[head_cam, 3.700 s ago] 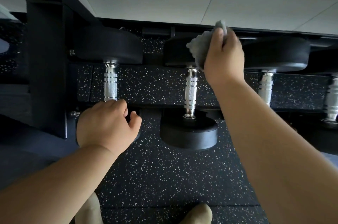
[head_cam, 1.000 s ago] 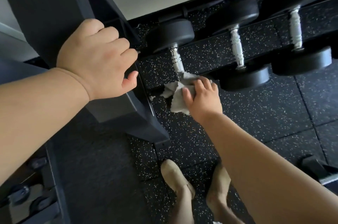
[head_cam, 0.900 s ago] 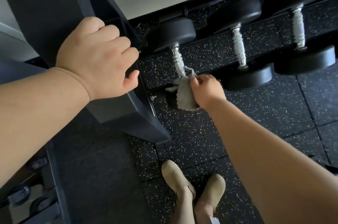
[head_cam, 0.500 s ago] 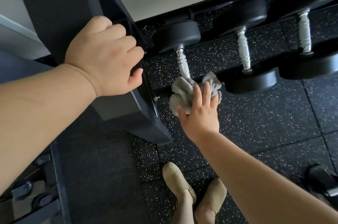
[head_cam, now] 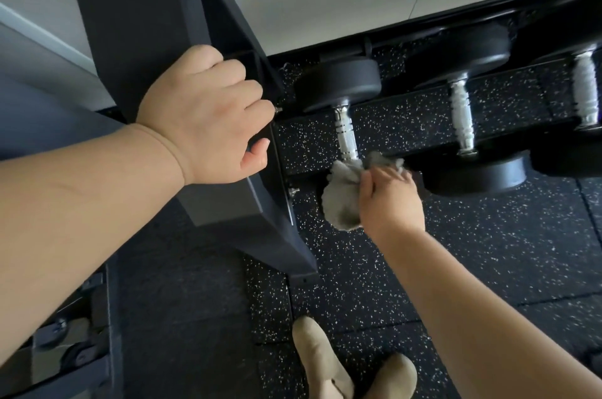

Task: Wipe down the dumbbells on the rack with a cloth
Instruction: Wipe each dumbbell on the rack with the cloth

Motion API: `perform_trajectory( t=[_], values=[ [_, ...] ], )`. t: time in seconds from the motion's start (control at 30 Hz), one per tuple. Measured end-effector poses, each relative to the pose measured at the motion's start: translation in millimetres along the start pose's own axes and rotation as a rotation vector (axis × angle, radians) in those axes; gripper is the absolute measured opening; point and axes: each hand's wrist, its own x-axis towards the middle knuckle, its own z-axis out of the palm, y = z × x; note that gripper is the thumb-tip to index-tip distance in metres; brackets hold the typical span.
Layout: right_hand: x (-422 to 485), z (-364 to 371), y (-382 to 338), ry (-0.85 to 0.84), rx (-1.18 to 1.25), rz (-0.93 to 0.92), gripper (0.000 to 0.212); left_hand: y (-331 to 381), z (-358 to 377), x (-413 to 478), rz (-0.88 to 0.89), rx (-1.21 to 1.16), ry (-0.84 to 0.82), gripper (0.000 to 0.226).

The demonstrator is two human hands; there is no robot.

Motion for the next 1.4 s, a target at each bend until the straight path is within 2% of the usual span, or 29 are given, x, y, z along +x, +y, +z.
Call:
perform_trajectory(
  t=[0.07,0.1,0.2,0.27,0.33,0.47,0.6,0.67,0.77,0.83,0.9,0.93,1.0,1.1,1.17,1.27,1.33,1.4],
  values=[
    [-22,14,0,0.126,0.002,-0.254,0.043,0,0,0,0.006,-0.009,0.006,0.032],
    [-26,21,3,0.168,0.042,-0.321,0.043,0,0,0,0.006,-0.014,0.010,0.033],
    [-18,6,-6,0.207,0.269,-0.269,0.037,-1,0,0,0.007,-0.012,0.003,0.033],
    [-3,-17,-23,0.336,0.335,-0.295,0.033,-1,0,0,0.002,-0.006,0.005,0.033],
    [19,-36,-40,0.441,0.345,-0.365,0.035,-1,-1,0,-0.006,-0.012,0.016,0.032],
    [73,-49,-64,0.490,0.243,-0.467,0.052,0,-1,0,-0.015,-0.022,0.028,0.030],
    [113,-30,-67,0.382,-0.195,-0.528,0.057,0,0,-1,-0.010,-0.031,0.030,0.030],
    [122,-29,-60,0.377,-0.294,-0.555,0.061,0,1,-1,-0.009,-0.037,0.027,0.030],
    [125,-37,-48,0.392,-0.280,-0.562,0.061,-2,2,-1,-0.004,-0.037,0.024,0.031],
    [123,-42,-40,0.359,-0.173,-0.372,0.060,-2,2,-1,-0.004,-0.044,0.026,0.031],
    [125,-49,-36,0.315,0.040,-0.116,0.059,-2,2,-1,-0.002,-0.048,0.024,0.031],
    [127,-53,-38,0.311,0.108,-0.052,0.057,-2,2,-1,-0.002,-0.046,0.024,0.031],
    [131,-57,-55,0.340,0.038,-0.146,0.053,-3,2,-1,-0.007,-0.046,0.022,0.031],
    [138,-49,-95,0.320,-0.257,-0.390,0.054,-2,2,0,-0.014,-0.055,0.022,0.030],
    [139,-39,-111,0.291,-0.444,-0.528,0.046,-2,2,0,-0.009,-0.054,0.026,0.030],
    [144,-43,-96,0.313,-0.522,-0.683,0.037,-2,1,0,-0.013,-0.053,0.028,0.029],
    [147,-60,-73,0.327,-0.422,-0.620,0.047,-2,1,0,-0.018,-0.058,0.027,0.029],
    [147,-73,-52,0.279,-0.257,-0.405,0.061,-2,1,0,-0.016,-0.065,0.025,0.029]
  ],
)
